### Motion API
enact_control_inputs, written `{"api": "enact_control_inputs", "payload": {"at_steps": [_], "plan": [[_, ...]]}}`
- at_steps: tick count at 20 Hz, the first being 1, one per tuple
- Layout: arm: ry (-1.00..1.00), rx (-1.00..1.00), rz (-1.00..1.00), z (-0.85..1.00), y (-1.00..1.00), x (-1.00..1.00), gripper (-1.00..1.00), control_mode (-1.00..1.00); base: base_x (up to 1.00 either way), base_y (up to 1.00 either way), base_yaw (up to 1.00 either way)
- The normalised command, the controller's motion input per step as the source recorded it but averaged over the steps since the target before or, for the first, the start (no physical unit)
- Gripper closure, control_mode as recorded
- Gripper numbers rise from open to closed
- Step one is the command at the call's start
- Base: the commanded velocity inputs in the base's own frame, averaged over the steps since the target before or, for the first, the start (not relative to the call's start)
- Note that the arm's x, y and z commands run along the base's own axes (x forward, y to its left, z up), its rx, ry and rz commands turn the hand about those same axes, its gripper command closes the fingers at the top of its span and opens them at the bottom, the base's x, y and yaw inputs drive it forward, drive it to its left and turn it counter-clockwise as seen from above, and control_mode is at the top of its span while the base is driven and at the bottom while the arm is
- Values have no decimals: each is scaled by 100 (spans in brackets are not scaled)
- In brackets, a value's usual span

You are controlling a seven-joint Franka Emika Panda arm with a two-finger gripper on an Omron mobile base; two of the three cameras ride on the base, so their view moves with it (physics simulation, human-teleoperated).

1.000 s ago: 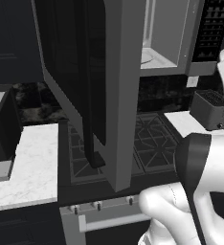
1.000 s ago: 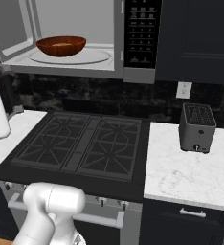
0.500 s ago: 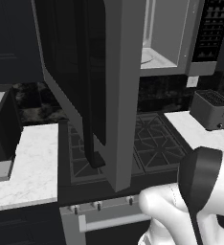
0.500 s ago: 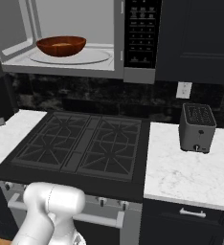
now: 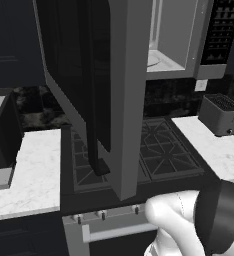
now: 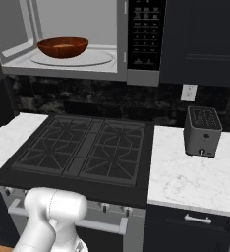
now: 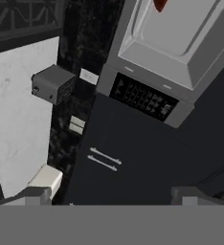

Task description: Open the microwave, place the bowl with waffle inside the microwave, then close the microwave door and turn it on.

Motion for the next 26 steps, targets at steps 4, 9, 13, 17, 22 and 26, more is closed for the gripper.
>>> {"api": "enact_control_inputs", "payload": {"at_steps": [4,9,13,17,22,26], "plan": [[-13,0,0,-4,26,-14,-100,-100,0,0,0],[-14,-2,0,-1,34,-16,-100,-100,0,0,0],[-14,-6,0,-7,39,-16,-100,-100,0,0,0],[-15,-10,-4,-14,43,-11,-100,-100,0,0,0],[-16,-13,-4,-15,45,-19,-100,-100,0,0,0],[-10,-11,-6,-13,39,-11,-100,-100,0,0,0]]}}
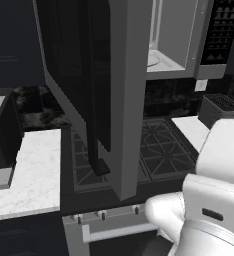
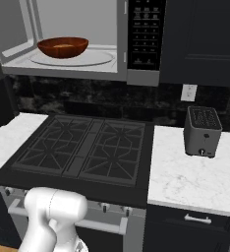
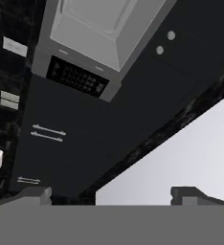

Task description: Open the microwave, place the bowl with waffle inside the microwave, then close the microwave door and turn it on.

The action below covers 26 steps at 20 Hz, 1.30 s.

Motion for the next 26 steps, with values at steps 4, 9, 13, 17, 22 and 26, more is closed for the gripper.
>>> {"api": "enact_control_inputs", "payload": {"at_steps": [4,9,13,17,22,26], "plan": [[-5,-10,-6,-13,42,0,-100,-100,0,0,0],[-5,-9,-4,-13,44,0,-100,-100,0,0,0],[-1,-5,-3,-13,43,0,-100,-100,0,0,0],[-1,-5,-2,-14,42,0,-100,-100,0,0,0],[0,-3,-2,-15,38,1,-100,-100,0,0,0],[0,-1,-3,-15,34,1,-100,-100,0,0,0]]}}
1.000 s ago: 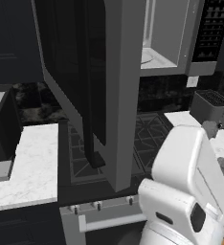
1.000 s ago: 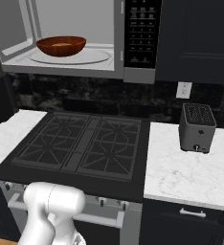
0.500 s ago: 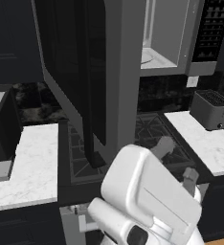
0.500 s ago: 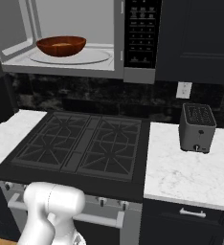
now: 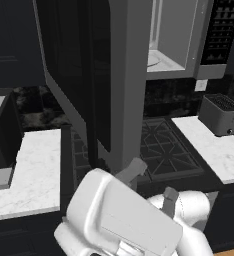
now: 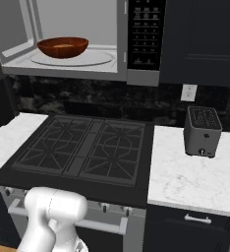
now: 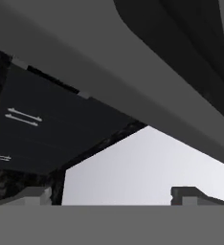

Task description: Open the microwave, place the bowl with waffle inside the microwave, then close the microwave door and turn it on.

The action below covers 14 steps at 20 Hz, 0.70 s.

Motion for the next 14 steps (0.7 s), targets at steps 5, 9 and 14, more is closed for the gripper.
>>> {"api": "enact_control_inputs", "payload": {"at_steps": [5,9,14], "plan": [[0,0,-3,-18,32,10,-100,-100,0,0,0],[0,0,0,-26,36,17,-100,-100,0,0,0],[9,0,0,-35,42,35,-100,-100,0,0,0]]}}
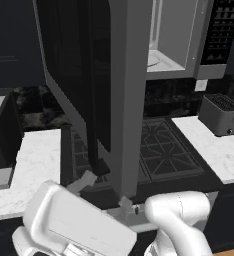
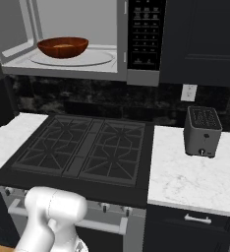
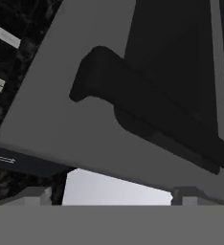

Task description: Open the microwave, place the bowl with waffle inside the microwave, then close the microwave door and turn it on.

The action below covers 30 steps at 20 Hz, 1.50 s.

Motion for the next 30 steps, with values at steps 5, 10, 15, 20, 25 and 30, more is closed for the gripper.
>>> {"api": "enact_control_inputs", "payload": {"at_steps": [5,10,15,20,25,30], "plan": [[22,0,0,-32,46,51,-100,-100,0,0,0],[23,-9,0,-24,68,45,-100,-100,0,0,0],[16,-5,0,-10,30,51,-100,-100,0,0,0],[3,0,0,0,0,65,-100,-100,0,0,0],[0,0,-1,0,0,53,-100,-100,0,0,0],[-7,0,-6,1,0,20,-100,-100,0,0,0]]}}
